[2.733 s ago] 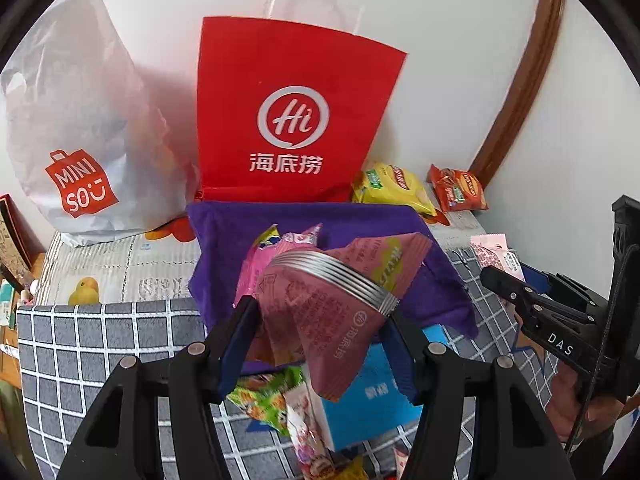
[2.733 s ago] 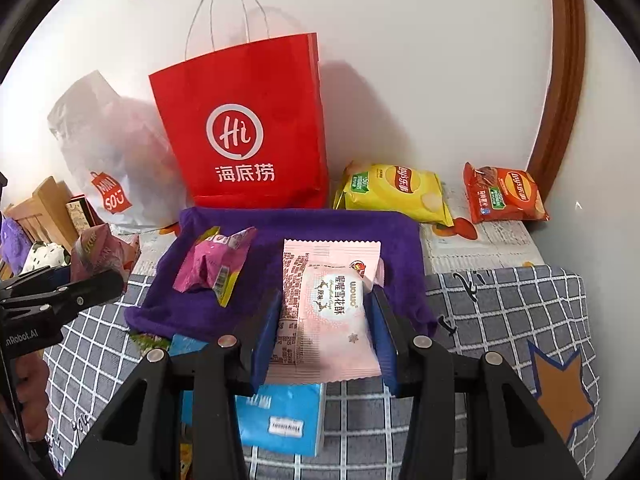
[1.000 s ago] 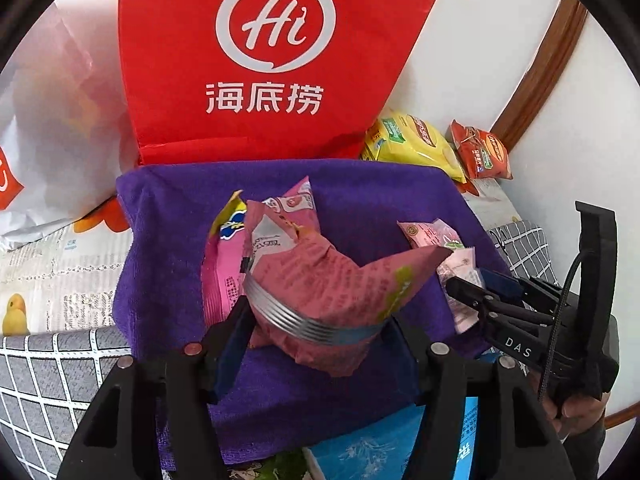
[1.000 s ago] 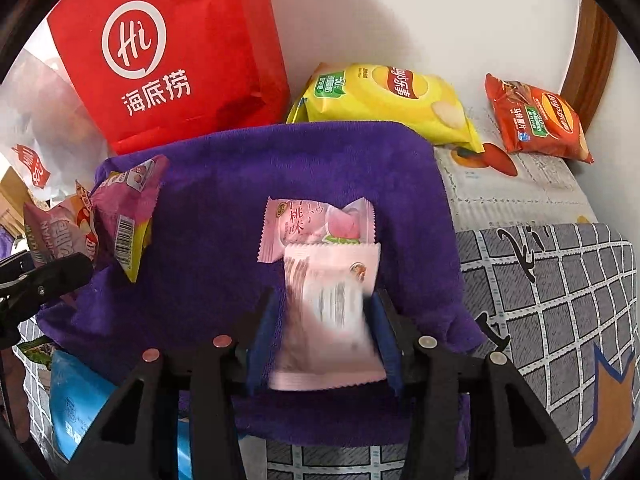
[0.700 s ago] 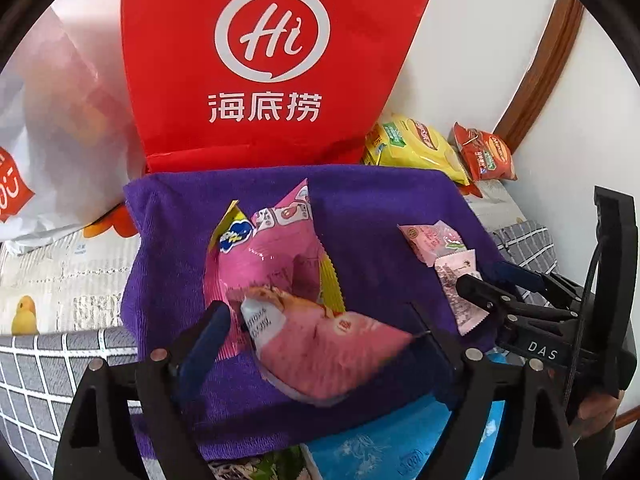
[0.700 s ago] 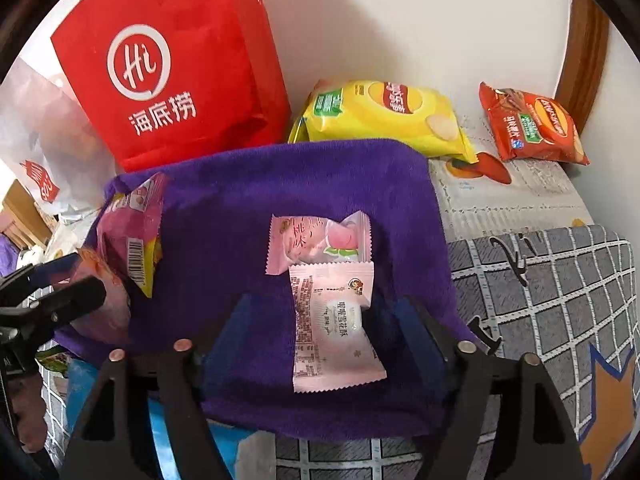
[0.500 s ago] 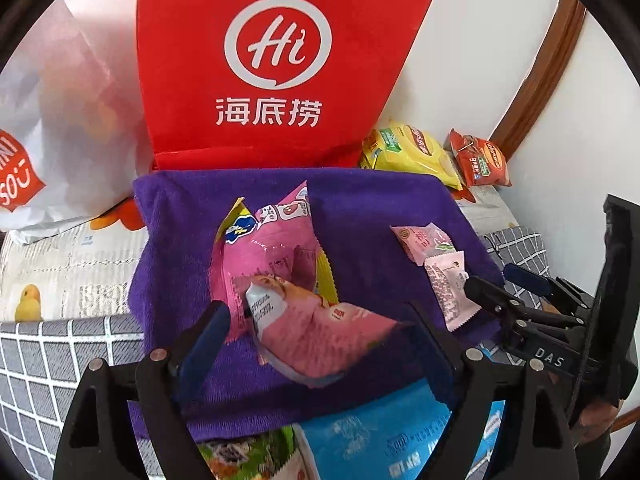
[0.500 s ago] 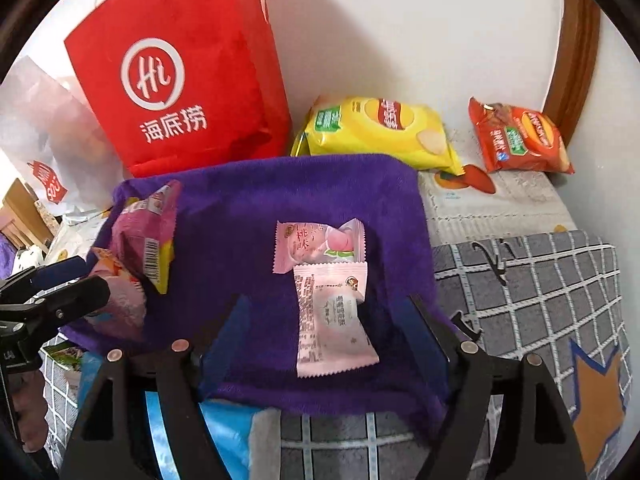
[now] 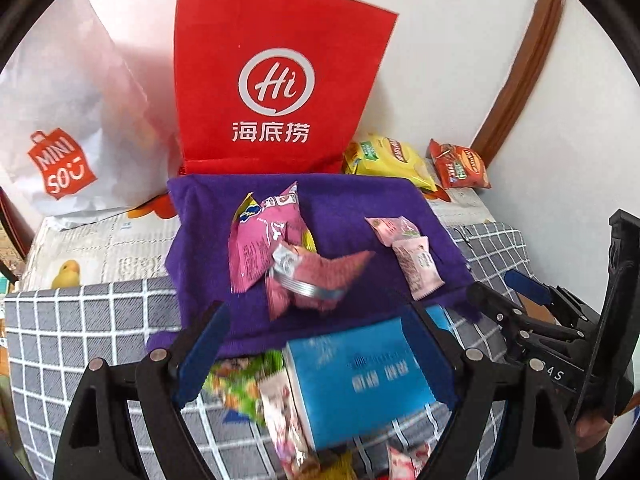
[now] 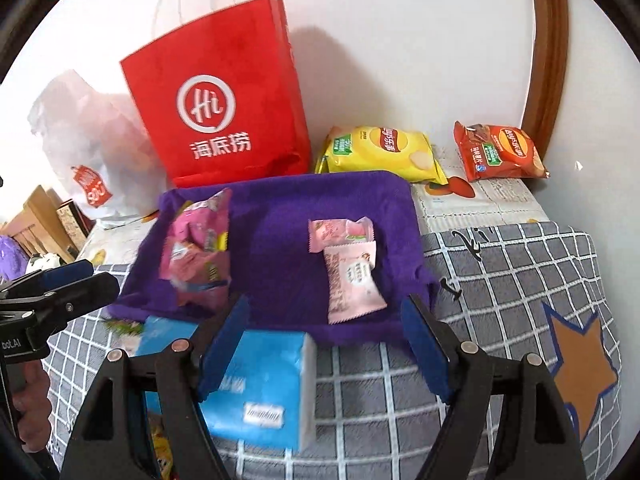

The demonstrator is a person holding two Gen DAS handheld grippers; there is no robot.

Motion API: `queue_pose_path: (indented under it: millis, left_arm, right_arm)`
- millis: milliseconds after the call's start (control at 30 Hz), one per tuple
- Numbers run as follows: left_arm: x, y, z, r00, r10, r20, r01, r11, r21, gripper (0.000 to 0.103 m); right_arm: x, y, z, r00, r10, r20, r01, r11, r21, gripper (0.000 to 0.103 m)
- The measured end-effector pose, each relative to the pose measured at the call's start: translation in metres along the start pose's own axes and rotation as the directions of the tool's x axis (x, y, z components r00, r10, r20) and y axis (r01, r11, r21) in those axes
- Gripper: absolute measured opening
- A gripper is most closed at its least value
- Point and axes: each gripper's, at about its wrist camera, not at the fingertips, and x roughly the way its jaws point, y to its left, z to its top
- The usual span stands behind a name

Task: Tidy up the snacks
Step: 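Withdraw both tools from the towel back toward the snack pile, then grasp the red-white lychee candy bag with the right tool while the left tool approaches the yellow chip bag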

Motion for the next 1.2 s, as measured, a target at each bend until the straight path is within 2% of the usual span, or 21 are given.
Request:
queue_pose_path:
  millis: [167,333,433,500,600,733,800,1067,1200]
  left_arm:
    - [-0.028,-0.002,-0.023,1.000,0.005,0.030,-0.004,1.000,-0.009,0.087]
    - [-0.048,0.001,-0.047,0.999,0.000,0.036,0.001,0.999,-0.038,0.087]
    - [-0.058,0.006,-0.060,0.999,0.018,0.036,-0.017,0.999,-0.036,0.087]
    - [-0.064,0.009,-0.066,0.998,0.041,0.042,-0.040,0.999,-0.030,0.087]
    - [-0.074,0.015,-0.075,0.995,0.083,0.052,-0.081,0.996,-0.030,0.087]
    - [-0.080,0.022,-0.085,0.995,0.092,0.047,-0.089,0.995,-0.046,0.087]
    - [-0.081,0.025,-0.090,0.995,0.091,0.045,-0.089,0.995,-0.055,0.087]
    - [-0.074,0.044,-0.109,0.996,0.086,-0.002,-0.086,0.992,-0.097,0.087]
    - [-0.071,0.050,-0.112,0.997,0.081,-0.008,-0.081,0.990,-0.111,0.087]
  right_arm:
    - [-0.031,0.012,-0.016,0.999,-0.006,0.053,0.008,1.000,-0.029,0.078]
    - [-0.052,0.023,-0.036,0.998,-0.011,0.062,0.014,0.999,-0.048,0.078]
    - [-0.056,0.027,-0.048,1.000,0.022,-0.003,-0.023,0.998,-0.052,0.078]
    - [-0.057,0.032,-0.057,0.999,0.008,-0.033,-0.010,0.997,-0.073,0.074]
    - [-0.063,0.036,-0.071,0.999,0.017,-0.035,-0.019,0.997,-0.076,0.074]
    - [-0.065,0.040,-0.089,0.997,0.058,-0.047,-0.060,0.997,-0.057,0.073]
    - [-0.062,0.045,-0.097,0.997,0.058,-0.058,-0.062,0.995,-0.072,0.068]
    - [-0.045,0.056,-0.135,0.990,0.064,-0.128,-0.080,0.989,-0.126,0.061]
    - [-0.040,0.061,-0.155,0.975,0.133,-0.178,-0.163,0.972,-0.170,0.060]
